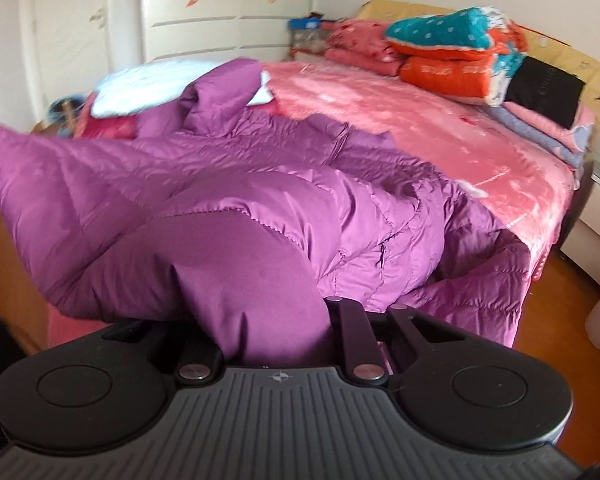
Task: Fold large clothes
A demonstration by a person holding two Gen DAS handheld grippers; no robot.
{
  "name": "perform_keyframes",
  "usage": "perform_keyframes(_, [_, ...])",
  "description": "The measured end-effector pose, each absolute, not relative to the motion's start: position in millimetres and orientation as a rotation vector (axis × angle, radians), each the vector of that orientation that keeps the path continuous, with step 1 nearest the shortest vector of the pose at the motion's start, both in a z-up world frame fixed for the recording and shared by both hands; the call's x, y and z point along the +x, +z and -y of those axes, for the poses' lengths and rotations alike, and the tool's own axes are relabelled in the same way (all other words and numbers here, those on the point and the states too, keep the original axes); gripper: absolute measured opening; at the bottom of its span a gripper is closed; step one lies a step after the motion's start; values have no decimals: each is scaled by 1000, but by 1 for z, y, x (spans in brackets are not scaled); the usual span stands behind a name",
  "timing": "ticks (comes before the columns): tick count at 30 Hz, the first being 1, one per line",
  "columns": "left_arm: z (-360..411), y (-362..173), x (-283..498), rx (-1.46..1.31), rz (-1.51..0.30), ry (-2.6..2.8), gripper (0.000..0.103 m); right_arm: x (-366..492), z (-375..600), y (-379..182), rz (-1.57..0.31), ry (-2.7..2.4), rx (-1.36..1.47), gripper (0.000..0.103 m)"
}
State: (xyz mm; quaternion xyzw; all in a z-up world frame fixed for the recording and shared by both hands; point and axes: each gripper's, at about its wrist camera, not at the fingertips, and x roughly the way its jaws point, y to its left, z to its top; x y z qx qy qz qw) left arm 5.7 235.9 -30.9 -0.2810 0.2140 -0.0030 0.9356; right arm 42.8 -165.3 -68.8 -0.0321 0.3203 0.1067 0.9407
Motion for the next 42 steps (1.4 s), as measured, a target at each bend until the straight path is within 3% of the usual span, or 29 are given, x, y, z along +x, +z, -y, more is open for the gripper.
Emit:
perform_keyframes(3, [-235,-39,7,-535,-500,35,4,44,163,-80,-741,270,-92,21])
perform_keyframes(4, [-235,-42,9,-534,-530,50,5,42,157,-82,-757,269,-94,26])
perform_keyframes(6, [-235,-45,10,-531,-580,74,7,50,156,-93,-830,283,-91,41])
perform_keyframes(8, [-234,-43,7,-495,-606,87,20,57,155,-101,-893,308,-70,80])
perform_keyframes(10, [-234,-38,1,-462,-618,98,32,59,157,-105,-927,332,-57,97])
perform_keyframes(11, [-235,-34,-3,-446,-621,106,37,58,158,-104,-932,344,-54,100])
perform_keyframes(14, [-243,-21,-15,-400,-622,137,47,42,155,-99,-939,384,-35,101])
perform_keyframes(24, [-217,25,-36,-297,-509,62,60,4,181,-48,-815,519,202,103])
perform_keyframes(29, [-178,5,-3,-248,-537,-56,64,19,191,-32,-684,489,282,103])
perform_keyframes(35, [-128,-53,45,-108,-673,-106,64,59,151,-93,-758,429,242,103])
perform_keyframes(42, [-116,-114,88,23,-754,-8,63,94,131,-165,-935,266,0,103])
